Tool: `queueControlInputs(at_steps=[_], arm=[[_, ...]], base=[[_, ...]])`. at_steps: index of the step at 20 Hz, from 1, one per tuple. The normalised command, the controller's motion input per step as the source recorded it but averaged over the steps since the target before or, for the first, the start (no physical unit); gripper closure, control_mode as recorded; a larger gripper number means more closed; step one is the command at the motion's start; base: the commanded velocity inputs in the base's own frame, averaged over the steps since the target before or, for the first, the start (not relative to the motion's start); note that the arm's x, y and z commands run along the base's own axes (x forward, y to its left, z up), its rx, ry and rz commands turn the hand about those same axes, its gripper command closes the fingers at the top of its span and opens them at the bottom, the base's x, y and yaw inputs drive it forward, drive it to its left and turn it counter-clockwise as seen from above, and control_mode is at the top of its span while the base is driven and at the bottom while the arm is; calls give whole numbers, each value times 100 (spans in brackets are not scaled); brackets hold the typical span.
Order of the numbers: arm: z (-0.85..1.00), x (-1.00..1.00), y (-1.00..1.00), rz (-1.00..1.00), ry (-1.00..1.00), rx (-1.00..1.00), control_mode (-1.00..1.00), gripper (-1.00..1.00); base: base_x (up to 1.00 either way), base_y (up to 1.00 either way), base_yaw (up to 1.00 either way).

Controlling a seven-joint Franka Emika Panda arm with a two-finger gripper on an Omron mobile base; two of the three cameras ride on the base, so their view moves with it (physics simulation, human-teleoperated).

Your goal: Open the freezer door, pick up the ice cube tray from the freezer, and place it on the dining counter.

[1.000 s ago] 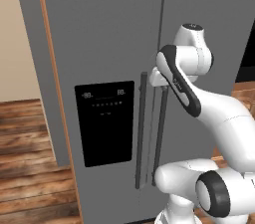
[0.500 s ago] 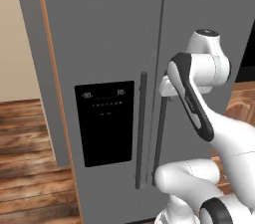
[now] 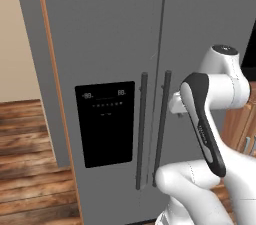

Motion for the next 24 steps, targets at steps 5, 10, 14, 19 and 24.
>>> queueControlInputs(at_steps=[5,10,14,19,24], arm=[[0,0,0,0,0,0,100,-100],[0,0,0,0,0,0,100,-100],[0,0,0,0,0,0,100,-100],[0,0,0,0,0,0,100,-100],[0,0,0,0,0,0,100,-100]], base=[[0,-17,0],[5,-57,0],[21,-49,0],[43,-26,0],[34,-6,0]])
